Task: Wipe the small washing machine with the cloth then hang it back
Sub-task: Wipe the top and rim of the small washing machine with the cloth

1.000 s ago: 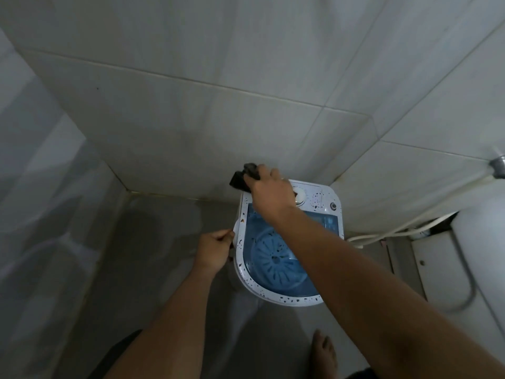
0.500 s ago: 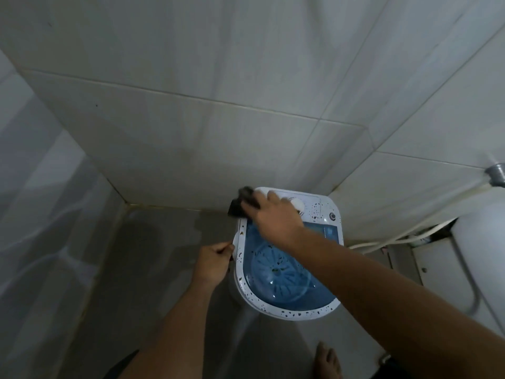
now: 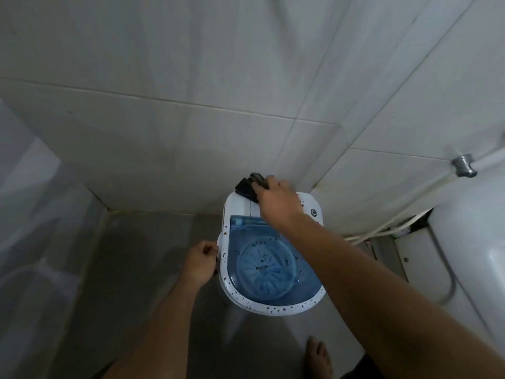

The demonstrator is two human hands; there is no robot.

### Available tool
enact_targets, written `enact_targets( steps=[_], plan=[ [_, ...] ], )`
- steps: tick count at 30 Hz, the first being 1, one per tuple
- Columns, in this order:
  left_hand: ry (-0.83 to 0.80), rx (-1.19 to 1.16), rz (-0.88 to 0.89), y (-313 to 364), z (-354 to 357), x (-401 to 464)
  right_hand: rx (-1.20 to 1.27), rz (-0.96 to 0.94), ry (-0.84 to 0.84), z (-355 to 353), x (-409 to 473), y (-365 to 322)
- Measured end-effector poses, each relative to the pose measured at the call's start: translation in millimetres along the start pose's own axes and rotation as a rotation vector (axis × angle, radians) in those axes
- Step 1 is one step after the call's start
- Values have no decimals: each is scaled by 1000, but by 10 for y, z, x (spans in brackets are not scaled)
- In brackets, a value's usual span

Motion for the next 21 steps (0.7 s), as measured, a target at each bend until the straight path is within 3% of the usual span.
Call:
enact_targets(
  steps=[1,3,7,12,17,21],
  plan=[
    [2,-3,-7,12,10,-14,6,91,-18,-20,21,-29],
    [10,-12,-12,22,13,-38,5,99,-44,-19,-68,-218],
    [2,3,-22,11,12,-21,-36,-182,-55,77,-427,-369],
    [14,23,-11,20,31,-16,33,164,-71,-15,-281,-209],
    [-5,19,-23,42,11,-29,-4,13,-182,-19,-570,-544],
    [-16,49,-7,32,5,6,-55,160,-131,-103,-139,-200]
  ],
)
Point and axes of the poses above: each hand's wrist, its own x-axis towards the middle knuckle, its own z-axis out of the palm, y = z × x, the point moved 1 cm from there along x, towards the middle knuckle, and after that the axes turned 9 degrees about y, right-handed, at the moved point
